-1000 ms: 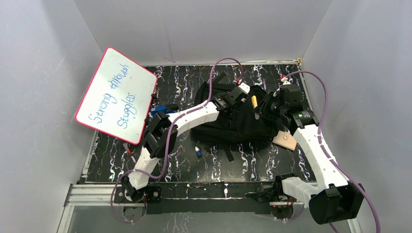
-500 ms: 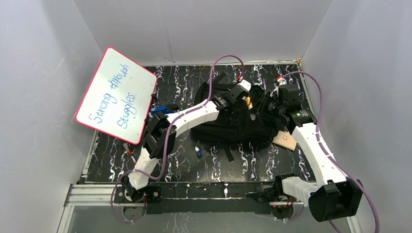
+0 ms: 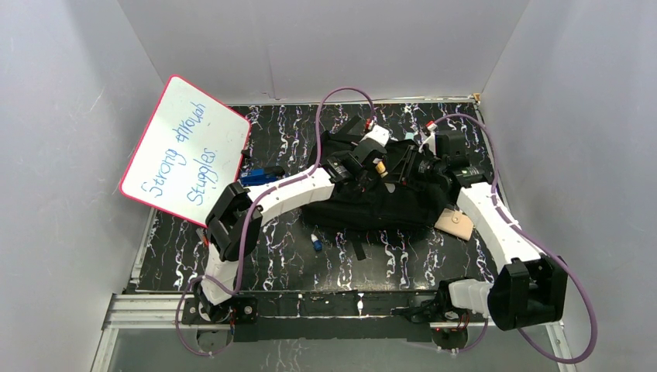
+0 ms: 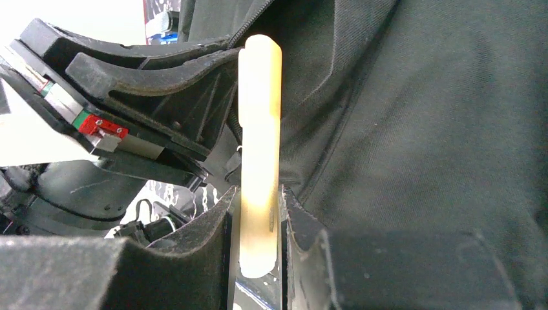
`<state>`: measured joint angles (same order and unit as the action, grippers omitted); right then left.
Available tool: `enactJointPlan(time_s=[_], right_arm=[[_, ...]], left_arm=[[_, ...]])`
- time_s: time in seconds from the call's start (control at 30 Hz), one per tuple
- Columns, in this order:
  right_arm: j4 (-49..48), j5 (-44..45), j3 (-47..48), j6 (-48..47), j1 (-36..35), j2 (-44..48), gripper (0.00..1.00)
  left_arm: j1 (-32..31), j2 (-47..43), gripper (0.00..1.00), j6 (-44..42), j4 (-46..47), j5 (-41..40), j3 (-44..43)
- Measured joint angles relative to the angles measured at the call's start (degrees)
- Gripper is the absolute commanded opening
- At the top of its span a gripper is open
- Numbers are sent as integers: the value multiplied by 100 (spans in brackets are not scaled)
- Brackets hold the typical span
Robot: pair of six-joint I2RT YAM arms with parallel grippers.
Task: Pack the student bag
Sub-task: Place the stationery in the student bag.
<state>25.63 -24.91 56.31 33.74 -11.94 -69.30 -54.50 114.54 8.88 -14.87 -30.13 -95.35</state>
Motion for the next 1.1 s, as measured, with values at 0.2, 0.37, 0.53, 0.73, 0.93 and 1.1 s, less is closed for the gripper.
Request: enactJointPlan(time_s=[0.2,0.37,0.53,0.73,0.93,1.1], right_arm=[[-225,-372,-94,42,0,-387,0],[-367,-492,-92,33,0,-713,0],[-503,-599,-48,33,4,-1045,0],[-715,-723,160,39,11,-1440,0],[-953,-894,326,105,11,-1856,0],[-1150,-1021,385,223,9,-2159,0]], left_arm=[[0,-11,0,52,162,-33,114],[0,-13,0,61,177,-55,120],[0,-22,0,55,184,-55,120],[0,-61,0,52,190,-52,120],[2,-85,0,48,201,-50,118],[2,-85,0,48,203,-37,118]])
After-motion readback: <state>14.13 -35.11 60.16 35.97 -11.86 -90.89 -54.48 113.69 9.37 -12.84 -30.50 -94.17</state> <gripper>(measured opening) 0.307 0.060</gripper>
